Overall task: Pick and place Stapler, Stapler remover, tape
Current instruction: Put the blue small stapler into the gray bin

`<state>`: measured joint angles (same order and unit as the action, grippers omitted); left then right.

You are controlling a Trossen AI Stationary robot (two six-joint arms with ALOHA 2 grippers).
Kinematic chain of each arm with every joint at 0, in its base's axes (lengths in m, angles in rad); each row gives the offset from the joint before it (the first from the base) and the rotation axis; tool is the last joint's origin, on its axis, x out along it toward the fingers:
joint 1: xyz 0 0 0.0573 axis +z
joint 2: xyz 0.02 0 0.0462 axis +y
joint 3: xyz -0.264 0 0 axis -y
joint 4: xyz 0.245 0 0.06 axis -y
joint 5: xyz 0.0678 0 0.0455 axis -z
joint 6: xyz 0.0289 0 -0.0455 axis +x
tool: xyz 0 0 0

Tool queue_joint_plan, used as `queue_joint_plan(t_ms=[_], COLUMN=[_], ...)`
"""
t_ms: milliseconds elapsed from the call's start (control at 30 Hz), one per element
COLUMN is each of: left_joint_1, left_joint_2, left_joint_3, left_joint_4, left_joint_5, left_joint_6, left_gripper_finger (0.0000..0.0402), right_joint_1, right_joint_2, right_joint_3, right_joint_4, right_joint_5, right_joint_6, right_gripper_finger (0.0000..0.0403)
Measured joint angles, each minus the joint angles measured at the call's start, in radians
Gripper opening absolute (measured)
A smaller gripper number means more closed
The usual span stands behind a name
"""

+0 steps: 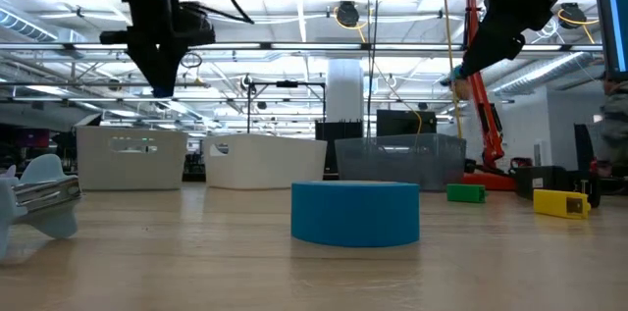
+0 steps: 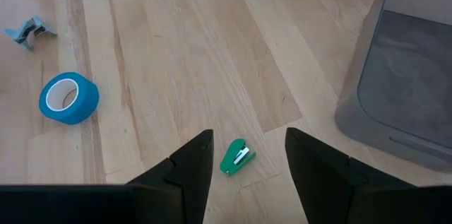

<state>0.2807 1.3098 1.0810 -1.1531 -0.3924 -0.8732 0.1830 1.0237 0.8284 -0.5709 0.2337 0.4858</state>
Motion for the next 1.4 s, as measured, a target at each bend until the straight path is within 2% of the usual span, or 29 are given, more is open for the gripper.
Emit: queue_joint_plan(t_ms=[133,333,633,933,1200,1400], left_joint_1=[0.038,0.052,0.062,0.093,0.095,0.095], left_joint_2=[0.001,0.001,0.001,0.002,0.088,0.092], left_joint_3=[-0.061,-0.199,-0.308,-0.325,-0.325,-0.325], left_joint_4=[0.017,0.193,0.287,0.333,0.373,0.431], left_joint_5=[0.054,0.159,0.175,0.176,0.2,0.201], left_joint_6=[-0.02,-0.027,-0.038,-0.02,-0.011,-0.022], left_gripper_finger=[0.0067,0.0067,0.0067,0.0067,0.0067,0.0067], right_joint_1=[0.0,0.0,0.0,0.0,0.0,0.0], right_joint_2=[0.0,0.0,0.0,0.0,0.0,0.0], right_joint_3=[0.0,0.0,0.0,0.0,0.0,0.0], right_joint_4=[-0.001,-0.001,-0.001,0.006,0.006,0.006], right_joint_5=[0.0,0.0,0.0,0.0,0.0,0.0], right_joint_6=[0.0,0.0,0.001,0.001,0.002,0.011], right_gripper_finger=[0.0169,0.0169,0.0169,0.0169,0.0169,0.0169])
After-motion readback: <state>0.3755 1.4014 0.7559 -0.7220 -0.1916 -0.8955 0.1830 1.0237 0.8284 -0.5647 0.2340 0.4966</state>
